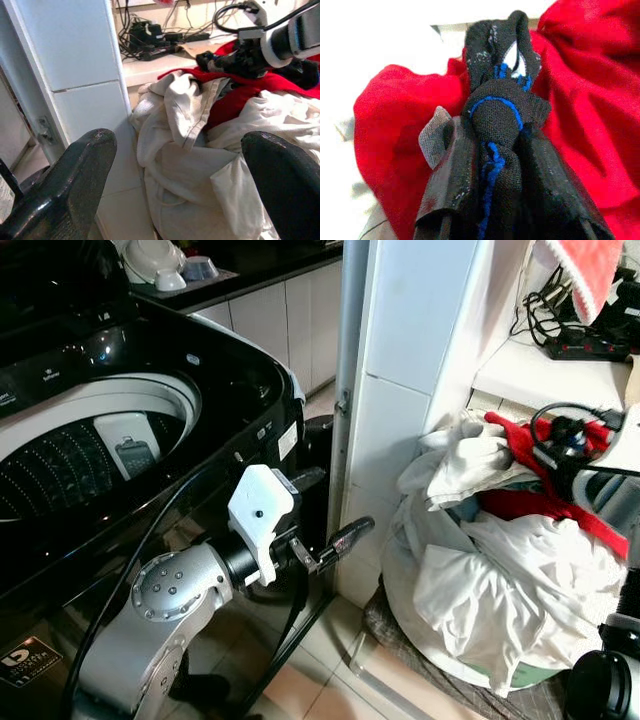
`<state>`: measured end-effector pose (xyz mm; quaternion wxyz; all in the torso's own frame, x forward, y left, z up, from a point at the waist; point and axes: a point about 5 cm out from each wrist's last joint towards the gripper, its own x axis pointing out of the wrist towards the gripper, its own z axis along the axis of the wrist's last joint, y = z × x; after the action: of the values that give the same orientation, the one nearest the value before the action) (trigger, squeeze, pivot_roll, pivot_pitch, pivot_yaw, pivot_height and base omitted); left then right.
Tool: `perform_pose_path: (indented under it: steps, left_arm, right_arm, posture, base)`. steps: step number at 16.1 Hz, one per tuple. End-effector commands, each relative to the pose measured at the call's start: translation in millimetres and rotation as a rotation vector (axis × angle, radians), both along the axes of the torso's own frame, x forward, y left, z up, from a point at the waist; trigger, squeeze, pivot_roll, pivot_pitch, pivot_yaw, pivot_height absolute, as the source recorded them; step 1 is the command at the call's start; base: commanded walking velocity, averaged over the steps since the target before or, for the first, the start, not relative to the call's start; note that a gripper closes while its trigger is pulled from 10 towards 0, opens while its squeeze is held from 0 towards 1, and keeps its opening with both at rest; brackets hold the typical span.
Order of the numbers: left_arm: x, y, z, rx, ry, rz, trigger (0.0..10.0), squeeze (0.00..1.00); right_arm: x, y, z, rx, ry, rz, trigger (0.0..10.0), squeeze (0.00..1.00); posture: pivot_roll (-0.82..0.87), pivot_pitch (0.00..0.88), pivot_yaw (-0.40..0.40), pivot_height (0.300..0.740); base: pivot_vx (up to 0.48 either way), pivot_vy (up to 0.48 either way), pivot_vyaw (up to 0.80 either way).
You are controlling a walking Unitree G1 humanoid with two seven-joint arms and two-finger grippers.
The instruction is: Clothes washing
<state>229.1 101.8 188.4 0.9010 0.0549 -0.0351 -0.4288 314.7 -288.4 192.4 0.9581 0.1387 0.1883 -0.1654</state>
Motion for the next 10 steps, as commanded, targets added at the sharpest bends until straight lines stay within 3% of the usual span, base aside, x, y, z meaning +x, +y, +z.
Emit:
perform_pose_path:
  steps: [1,5,6,7,8,9,10]
  left_arm:
    - [4.2,5.2,2.2,-0.006,-0.009,0.041,10.0,0.0]
    - [21.3,17.4,20.5,-0.133,-0.083,0.242,10.0,0.0]
    - [27.5,21.5,28.4,-0.19,-0.099,0.291,10.0,0.0]
    - [41.6,30.6,35.9,-0.273,-0.066,0.399,10.0,0.0]
    - [50.8,35.9,39.6,-0.39,0.002,0.456,10.0,1.0]
    - [53.0,36.7,40.9,-0.441,0.027,0.461,10.0,1.0]
    - [53.7,31.7,46.4,-0.545,0.068,0.416,10.0,1.0]
  right_arm:
    - [-5.7,-5.0,11.3,-0.029,-0.029,-0.029,0.0,0.0]
    - [-12.5,5.4,66.9,-0.261,-0.153,0.065,0.0,0.0]
    - [-11.7,15.3,82.9,-0.305,-0.232,0.137,0.0,0.0]
    - [-9.5,48.6,99.8,-0.316,-0.404,0.368,0.0,0.0]
    - [-12.1,80.9,101.9,-0.285,-0.522,0.574,0.0,0.0]
    - [-13.8,90.8,101.1,-0.28,-0.55,0.636,0.0,0.0]
    - [-18.5,116.3,91.4,-0.256,-0.616,0.799,0.0,0.0]
  posture:
    - [-0.01,0.0,-0.001,0.74]
    - [-0.02,0.0,0.007,0.74]
    - [-0.02,0.0,0.007,0.74]
    - [-0.03,0.0,0.007,0.74]
    - [-0.03,0.0,0.007,0.74]
    - [-0.03,0.0,0.007,0.74]
    - [-0.02,0.0,-0.003,0.74]
  base:
    - [0.0,0.0,0.0]
    - [0.0,0.0,0.0]
    - [0.0,0.0,0.0]
    - [0.0,0.0,0.0]
    - [0.0,0.0,0.0]
    - [0.0,0.0,0.0]
    - [0.0,0.0,0.0]
